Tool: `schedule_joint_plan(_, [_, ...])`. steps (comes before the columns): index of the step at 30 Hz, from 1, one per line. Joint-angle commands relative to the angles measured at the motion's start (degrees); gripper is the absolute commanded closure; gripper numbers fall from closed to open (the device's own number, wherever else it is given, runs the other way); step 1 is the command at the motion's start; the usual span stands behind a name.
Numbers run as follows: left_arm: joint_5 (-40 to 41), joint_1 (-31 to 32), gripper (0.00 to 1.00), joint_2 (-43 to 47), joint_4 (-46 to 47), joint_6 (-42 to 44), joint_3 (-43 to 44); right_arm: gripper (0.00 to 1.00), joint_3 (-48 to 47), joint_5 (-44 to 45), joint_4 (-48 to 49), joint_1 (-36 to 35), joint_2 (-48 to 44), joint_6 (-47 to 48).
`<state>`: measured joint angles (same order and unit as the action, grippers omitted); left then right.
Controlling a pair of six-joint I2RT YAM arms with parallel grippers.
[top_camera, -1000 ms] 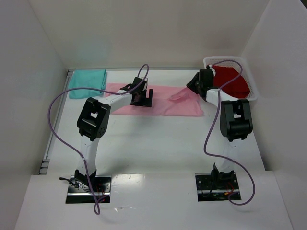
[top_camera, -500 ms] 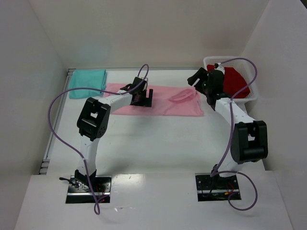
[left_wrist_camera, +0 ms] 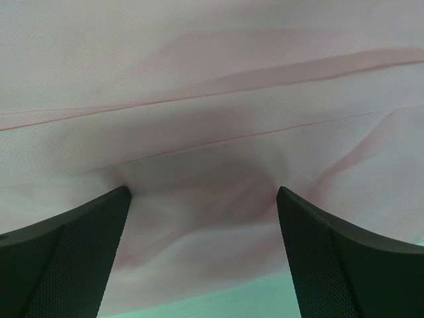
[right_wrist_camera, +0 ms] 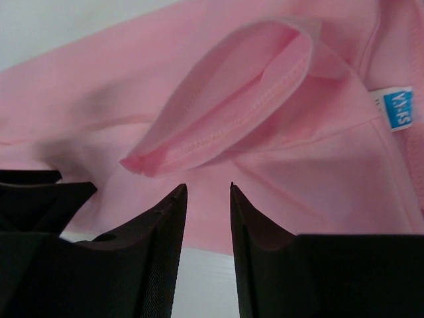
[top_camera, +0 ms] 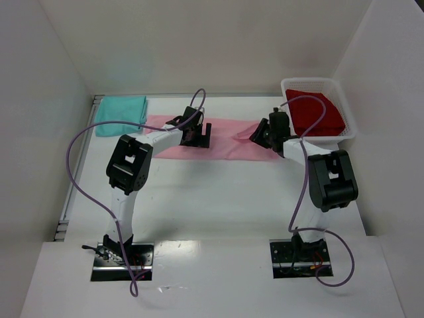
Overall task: Fold and stack the t-shirts
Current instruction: Fold the other side of the tshirt into a rectangle
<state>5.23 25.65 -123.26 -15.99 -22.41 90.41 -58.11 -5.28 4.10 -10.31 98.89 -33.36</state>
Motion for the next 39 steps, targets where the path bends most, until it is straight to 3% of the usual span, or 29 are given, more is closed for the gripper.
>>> schedule_joint_plan(1, [-0.8,0.1,0.01,-2.0,-1.4,0.8,0.6,0.62,-2.5,0.5,-0.4,-1.1,2.7,1.3])
schedule_joint_plan(13, [-0.8,0.1,0.01,-3.6,-1.4,1.3,0.6,0.62,-12.9,2.6,0.2,-3.0,12.7,0.8])
schedule_joint_plan(21, [-1.4,0.1,0.01,-4.2,-0.9,1.3,0.6,0.53,-19.6,4.5,0.2,-3.0,17.2,0.8])
schedule_joint_plan(26, [-0.8,0.1,0.01,-4.2,-0.9,1.3,0.6,0.53,-25.2,4.5,-2.1,-3.0,21.1,1.4])
schedule_joint_plan(28, [-0.1,0.1,0.01,-3.7,-1.4,1.3,0.6,0.53,-26.5,4.5,-3.7,-3.0,21.1,1.4])
schedule_joint_plan(31, [1.3,0.1,0.01,-1.7,-0.9,1.3,0.6,0.46,-22.9,5.0,-1.5,-3.0,17.7,1.4])
schedule_joint_plan(39, [7.1,-3.2,0.01,6.4,-0.3,0.7,-0.5,0.34,-17.9,8.6,-2.4,-3.0,3.9,2.2])
